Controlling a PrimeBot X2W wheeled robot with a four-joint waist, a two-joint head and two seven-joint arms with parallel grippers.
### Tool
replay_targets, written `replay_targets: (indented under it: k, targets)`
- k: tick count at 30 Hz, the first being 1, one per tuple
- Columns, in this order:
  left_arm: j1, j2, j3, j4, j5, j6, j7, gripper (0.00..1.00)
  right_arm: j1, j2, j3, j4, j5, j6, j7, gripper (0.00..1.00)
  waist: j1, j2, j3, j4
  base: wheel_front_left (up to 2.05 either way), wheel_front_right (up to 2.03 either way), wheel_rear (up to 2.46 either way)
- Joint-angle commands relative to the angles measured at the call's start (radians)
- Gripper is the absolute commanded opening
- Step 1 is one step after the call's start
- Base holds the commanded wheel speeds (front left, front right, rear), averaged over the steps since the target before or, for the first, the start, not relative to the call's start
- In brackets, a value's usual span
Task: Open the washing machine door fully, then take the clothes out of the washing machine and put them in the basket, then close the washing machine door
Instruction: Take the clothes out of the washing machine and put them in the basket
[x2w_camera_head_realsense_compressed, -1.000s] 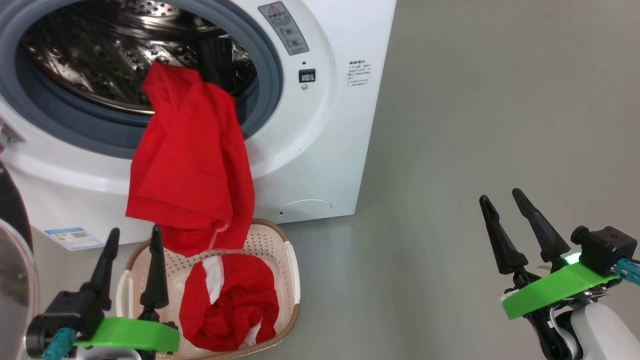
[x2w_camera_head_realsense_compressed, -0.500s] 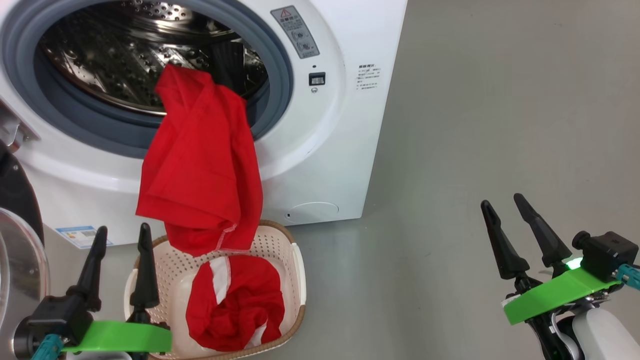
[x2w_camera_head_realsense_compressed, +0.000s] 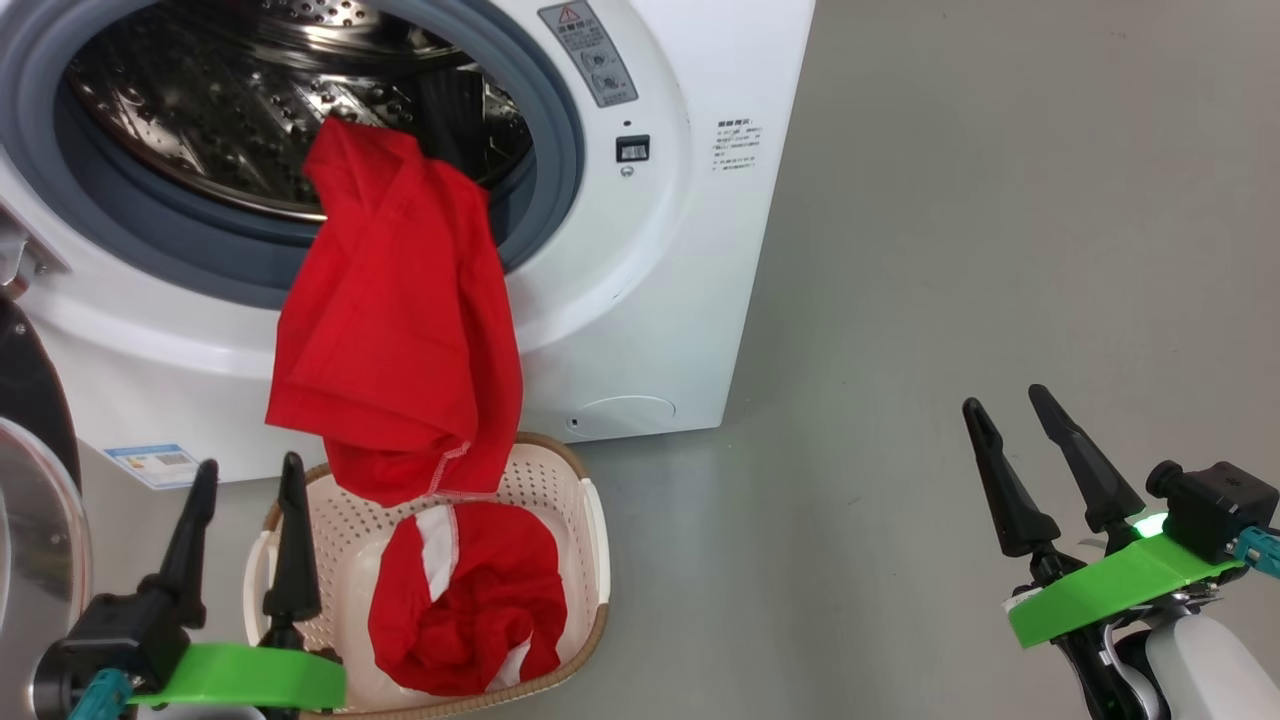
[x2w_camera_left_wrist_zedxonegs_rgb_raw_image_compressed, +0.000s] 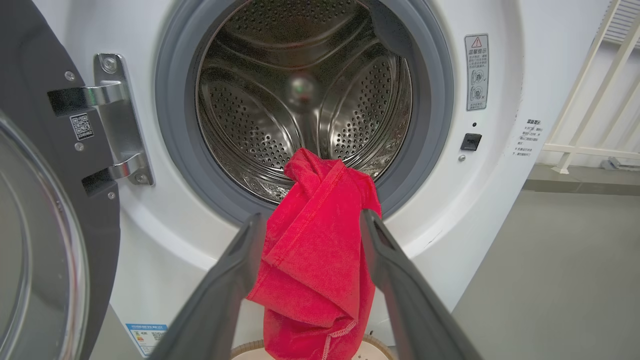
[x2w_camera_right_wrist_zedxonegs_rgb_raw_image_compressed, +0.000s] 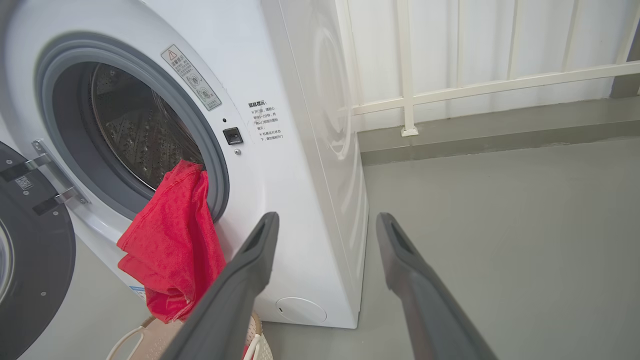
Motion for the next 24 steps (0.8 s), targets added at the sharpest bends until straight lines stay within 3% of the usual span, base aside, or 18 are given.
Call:
replay_targets:
  k: [1,12,24]
  targets:
    - [-0.017,0.014,0.028,-0.008,0.005,-0.005,0.000,1.00,-0.005,-0.015,0.013,-0.026,-0.007,0.002,-0.005,1.00,0.0000,0.0000,0.002,-0.001,0.00,0.00,0.00]
    - [-0.083,0.035,0.018,0.072,-0.005,-0.012,0.030,1.00,-0.017,-0.010,0.012,-0.030,-0.008,0.002,-0.005,1.00,0.0000,0.0000,0.033,-0.012,0.00,0.00,0.00]
    - [-0.285,0.067,0.005,0.354,-0.042,-0.041,0.070,1.00,-0.046,0.008,0.018,-0.034,-0.007,0.002,-0.005,1.00,0.0000,0.0000,0.088,-0.049,0.00,0.00,0.00]
